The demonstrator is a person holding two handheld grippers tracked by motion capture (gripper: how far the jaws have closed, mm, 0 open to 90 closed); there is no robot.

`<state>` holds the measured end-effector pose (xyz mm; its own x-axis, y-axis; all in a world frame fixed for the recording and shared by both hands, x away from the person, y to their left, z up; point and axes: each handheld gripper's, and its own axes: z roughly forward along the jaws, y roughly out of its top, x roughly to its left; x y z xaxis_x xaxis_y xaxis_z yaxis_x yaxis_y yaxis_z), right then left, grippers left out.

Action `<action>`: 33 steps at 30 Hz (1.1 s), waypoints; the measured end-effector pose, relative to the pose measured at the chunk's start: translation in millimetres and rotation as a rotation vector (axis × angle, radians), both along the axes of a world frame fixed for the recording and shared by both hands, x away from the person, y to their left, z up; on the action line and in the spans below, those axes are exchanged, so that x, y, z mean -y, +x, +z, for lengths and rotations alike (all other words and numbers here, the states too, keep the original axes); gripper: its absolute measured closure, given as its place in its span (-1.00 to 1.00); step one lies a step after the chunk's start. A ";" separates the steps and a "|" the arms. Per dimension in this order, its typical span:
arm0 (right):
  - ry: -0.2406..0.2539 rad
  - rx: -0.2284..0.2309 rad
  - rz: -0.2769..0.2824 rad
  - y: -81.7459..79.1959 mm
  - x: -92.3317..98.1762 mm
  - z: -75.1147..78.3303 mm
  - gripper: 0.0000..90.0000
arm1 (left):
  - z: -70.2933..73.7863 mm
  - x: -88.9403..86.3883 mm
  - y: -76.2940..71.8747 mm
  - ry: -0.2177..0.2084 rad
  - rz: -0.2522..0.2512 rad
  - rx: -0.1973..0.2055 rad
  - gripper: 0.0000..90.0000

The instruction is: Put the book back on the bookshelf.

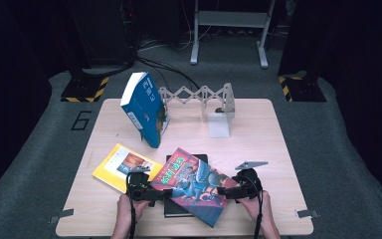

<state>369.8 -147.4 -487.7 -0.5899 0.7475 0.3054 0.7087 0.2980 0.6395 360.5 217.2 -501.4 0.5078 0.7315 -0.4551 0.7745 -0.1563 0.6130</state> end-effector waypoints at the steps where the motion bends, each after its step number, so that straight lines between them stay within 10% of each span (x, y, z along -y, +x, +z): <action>1: -0.007 0.013 0.004 -1.3 -1.0 0.1 -0.63 | 0.0 0.0 0.1 0.000 0.009 0.002 -0.79; 24: -0.013 0.006 -0.035 -16.8 -10.9 2.1 -0.63 | 3.5 -18.7 -18.1 0.028 0.048 -0.027 -0.70; 33: -0.049 0.039 -0.046 -25.6 -17.9 4.9 -0.62 | 0.6 -14.7 -10.6 -0.033 0.027 -0.068 -0.67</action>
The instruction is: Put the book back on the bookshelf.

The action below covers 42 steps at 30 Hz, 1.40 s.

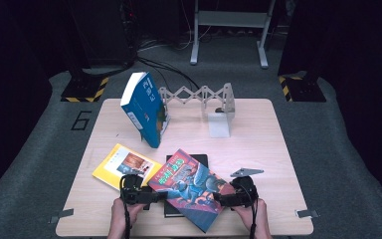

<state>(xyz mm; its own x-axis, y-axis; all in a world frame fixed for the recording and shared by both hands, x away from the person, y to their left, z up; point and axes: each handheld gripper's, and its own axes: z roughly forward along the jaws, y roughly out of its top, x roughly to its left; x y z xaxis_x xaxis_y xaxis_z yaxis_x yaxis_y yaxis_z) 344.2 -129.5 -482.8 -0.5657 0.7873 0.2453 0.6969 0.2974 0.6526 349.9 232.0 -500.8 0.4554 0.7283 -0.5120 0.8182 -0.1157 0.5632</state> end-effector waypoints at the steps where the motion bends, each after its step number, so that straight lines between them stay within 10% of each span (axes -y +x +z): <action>1: 0.003 -0.008 -0.001 -0.3 -0.2 0.1 -0.62 | -0.3 0.4 1.4 -0.005 0.007 0.003 -0.66; 13: 0.009 -0.015 0.065 -2.0 -13.8 3.1 -0.55 | 4.3 5.2 23.2 0.019 0.007 -0.011 -0.65; 19: 0.040 -0.008 0.100 23.4 -21.8 0.6 -0.54 | 3.5 8.7 34.8 0.001 0.027 -0.014 -0.58; 30: 0.064 -0.030 0.063 23.1 -25.1 -1.9 -0.55 | 5.3 13.1 45.3 0.031 -0.004 -0.009 -0.62; 42: 0.072 -0.016 0.083 22.1 -33.4 -0.8 -0.44 | 2.7 7.1 57.9 -0.032 0.061 -0.018 -0.48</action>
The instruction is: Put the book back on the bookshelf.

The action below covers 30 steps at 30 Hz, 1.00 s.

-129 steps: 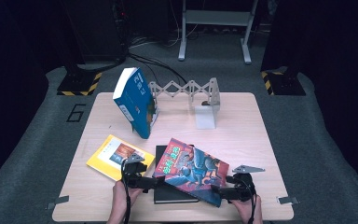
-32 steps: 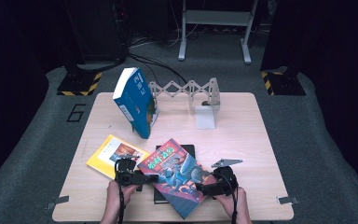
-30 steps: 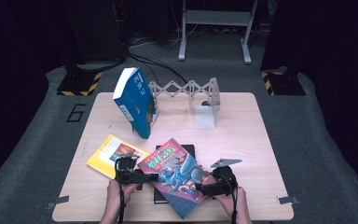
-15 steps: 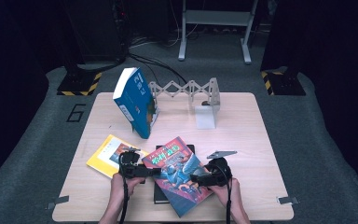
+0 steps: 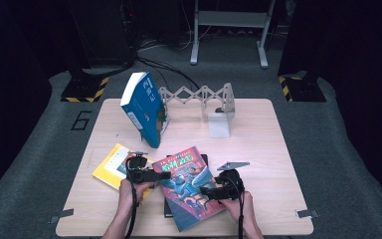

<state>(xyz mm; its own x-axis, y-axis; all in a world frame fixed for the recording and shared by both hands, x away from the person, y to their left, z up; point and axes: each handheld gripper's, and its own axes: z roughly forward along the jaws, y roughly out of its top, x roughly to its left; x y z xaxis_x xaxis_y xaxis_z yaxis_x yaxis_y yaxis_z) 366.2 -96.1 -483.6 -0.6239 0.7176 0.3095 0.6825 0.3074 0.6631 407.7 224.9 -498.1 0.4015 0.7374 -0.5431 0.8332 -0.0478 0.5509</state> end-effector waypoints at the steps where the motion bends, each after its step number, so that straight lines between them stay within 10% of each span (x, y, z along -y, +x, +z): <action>1: 0.003 -0.004 0.001 0.0 -0.2 -0.5 -0.45 | -0.3 0.1 -1.1 0.004 -0.004 0.005 -0.48; 24: -0.025 0.027 0.004 -7.2 -18.7 0.7 -0.46 | 1.0 -2.5 -6.3 -0.034 -0.016 -0.006 -0.38; 30: -0.020 0.036 -0.003 -8.2 -23.3 0.4 -0.44 | 17.7 1.2 -8.1 0.049 -0.039 0.056 -0.26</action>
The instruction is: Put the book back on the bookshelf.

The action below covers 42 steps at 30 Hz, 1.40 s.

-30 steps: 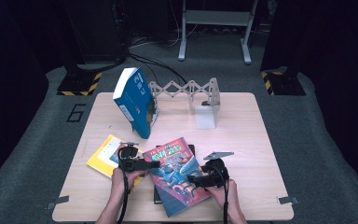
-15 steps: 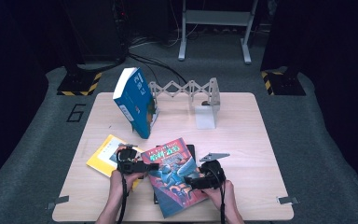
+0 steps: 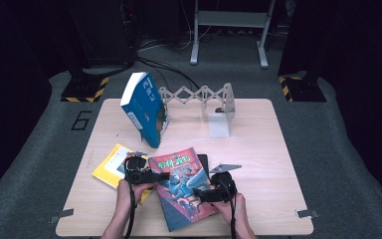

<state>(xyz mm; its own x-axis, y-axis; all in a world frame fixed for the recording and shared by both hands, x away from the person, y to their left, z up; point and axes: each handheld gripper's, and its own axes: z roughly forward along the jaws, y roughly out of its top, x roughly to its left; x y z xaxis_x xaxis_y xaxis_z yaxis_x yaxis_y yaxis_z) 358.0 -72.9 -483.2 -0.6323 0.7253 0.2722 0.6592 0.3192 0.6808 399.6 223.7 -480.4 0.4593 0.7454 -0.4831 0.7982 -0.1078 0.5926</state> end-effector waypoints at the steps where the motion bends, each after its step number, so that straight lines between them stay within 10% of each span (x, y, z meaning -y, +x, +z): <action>1: -0.005 -0.003 -0.007 -0.8 -1.7 1.1 -0.44 | 3.1 1.6 -0.2 0.018 -0.003 0.014 -0.25; 9: -0.021 0.012 0.012 -0.3 -12.0 2.3 -0.44 | 7.4 9.8 3.4 0.087 -0.108 -0.014 -0.30; 18: -0.017 0.011 0.016 1.9 -18.1 2.6 -0.38 | 16.5 0.6 3.4 0.049 -0.077 0.030 0.15; 26: -0.006 0.029 0.008 2.4 -25.0 0.8 -0.37 | 18.0 0.1 5.4 0.099 -0.122 0.013 0.08; 34: 0.030 0.017 0.024 3.2 -17.5 -0.5 -0.27 | 12.6 -14.0 8.3 -0.064 -0.056 0.009 0.35; 42: 0.064 0.055 -0.100 12.3 37.9 -3.2 -0.51 | 24.0 -22.7 8.0 -0.072 -0.046 0.052 0.46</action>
<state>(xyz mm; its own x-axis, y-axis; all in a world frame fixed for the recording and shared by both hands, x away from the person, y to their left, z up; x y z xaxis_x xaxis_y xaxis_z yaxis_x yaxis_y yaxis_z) 370.3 -110.8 -486.4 -0.5729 0.7677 0.2871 0.6469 0.2085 0.7335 407.6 246.4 -456.4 0.5185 0.6870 -0.5091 0.7610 -0.0992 0.6411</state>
